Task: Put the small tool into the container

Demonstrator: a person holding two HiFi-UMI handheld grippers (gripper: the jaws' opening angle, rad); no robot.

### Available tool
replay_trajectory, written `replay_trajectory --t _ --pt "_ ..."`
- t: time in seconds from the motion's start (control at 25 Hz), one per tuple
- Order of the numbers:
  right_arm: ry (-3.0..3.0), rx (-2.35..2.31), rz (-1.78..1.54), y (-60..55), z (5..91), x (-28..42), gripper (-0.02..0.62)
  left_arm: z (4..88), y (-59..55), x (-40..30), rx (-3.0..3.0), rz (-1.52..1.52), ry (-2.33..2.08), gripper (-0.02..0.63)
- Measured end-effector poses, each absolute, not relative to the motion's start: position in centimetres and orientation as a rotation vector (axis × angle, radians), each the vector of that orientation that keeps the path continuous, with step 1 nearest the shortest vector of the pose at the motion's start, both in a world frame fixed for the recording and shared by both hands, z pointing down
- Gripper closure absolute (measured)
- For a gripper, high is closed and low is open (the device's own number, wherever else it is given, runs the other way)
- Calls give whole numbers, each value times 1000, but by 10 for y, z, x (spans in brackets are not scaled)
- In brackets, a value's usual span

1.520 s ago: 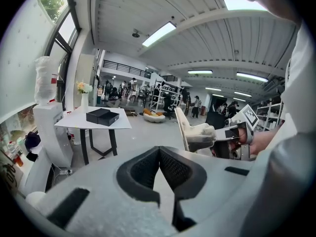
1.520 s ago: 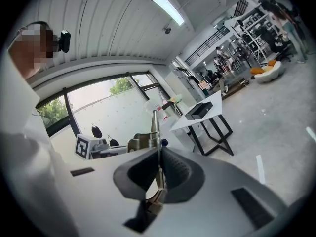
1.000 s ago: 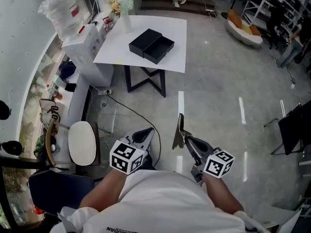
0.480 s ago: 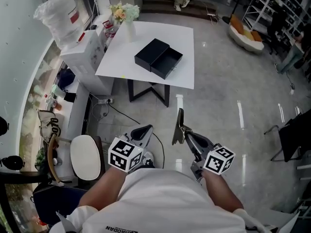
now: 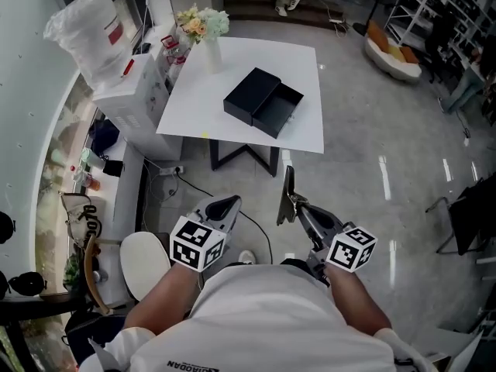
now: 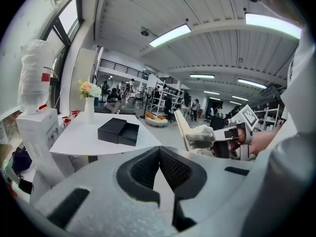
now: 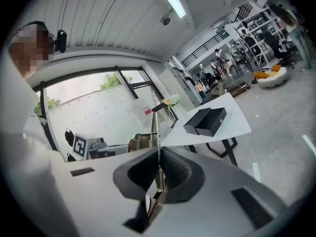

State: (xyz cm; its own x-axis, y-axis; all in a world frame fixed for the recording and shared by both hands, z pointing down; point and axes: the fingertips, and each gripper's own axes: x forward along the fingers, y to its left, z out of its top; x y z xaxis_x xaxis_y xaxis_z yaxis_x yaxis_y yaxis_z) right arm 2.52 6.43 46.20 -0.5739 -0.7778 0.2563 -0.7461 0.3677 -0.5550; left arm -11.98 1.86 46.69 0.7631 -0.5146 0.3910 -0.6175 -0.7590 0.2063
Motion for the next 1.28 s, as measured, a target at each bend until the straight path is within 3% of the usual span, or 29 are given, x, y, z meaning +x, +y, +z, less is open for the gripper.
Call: replay_trajectory --t 0.8,1.28 --pt "2533 -1462 -1046 -15 478 52 581 489 -52 -101 2588 460 -841 597" --pt "2594 -1355 -1056 -142 477 117 581 480 -167 -26 2547 457 -909 597"
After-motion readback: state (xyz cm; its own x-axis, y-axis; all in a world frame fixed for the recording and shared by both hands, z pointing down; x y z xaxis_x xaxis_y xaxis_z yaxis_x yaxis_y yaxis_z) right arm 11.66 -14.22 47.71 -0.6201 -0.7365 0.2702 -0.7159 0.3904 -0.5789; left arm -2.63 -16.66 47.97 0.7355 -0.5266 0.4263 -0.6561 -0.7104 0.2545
